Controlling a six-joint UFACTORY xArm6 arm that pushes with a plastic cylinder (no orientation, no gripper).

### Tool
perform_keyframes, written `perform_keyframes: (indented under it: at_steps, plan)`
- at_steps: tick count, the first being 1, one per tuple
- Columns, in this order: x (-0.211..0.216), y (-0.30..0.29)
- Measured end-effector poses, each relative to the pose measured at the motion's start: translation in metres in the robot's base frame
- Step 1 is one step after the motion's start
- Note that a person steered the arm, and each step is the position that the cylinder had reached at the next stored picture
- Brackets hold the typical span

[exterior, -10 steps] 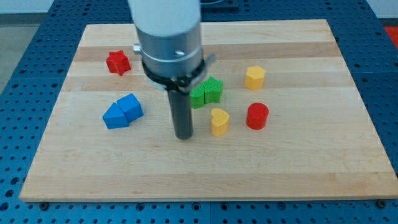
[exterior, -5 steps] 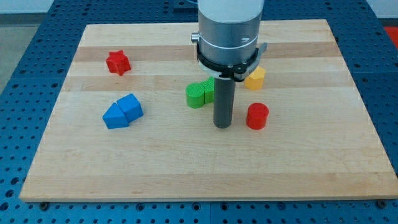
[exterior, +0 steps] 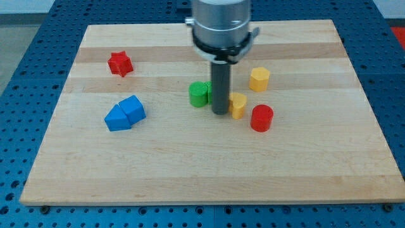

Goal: Push the heart into the hexagon

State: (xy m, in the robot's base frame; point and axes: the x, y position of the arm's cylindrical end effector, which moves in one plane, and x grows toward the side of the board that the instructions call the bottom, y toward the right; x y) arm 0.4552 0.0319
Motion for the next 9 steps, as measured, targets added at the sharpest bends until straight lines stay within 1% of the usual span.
perform_keyframes:
  at_steps: [1, 2, 3, 4, 5, 7, 8, 9]
  plan:
    - [0.0, 0.038]
    - [0.009, 0.044]
    - [0.031, 0.047]
    - [0.033, 0.067]
    - [0.016, 0.082]
    - [-0.037, 0.075]
    - [-0.053, 0.075]
    - [-0.045, 0.081]
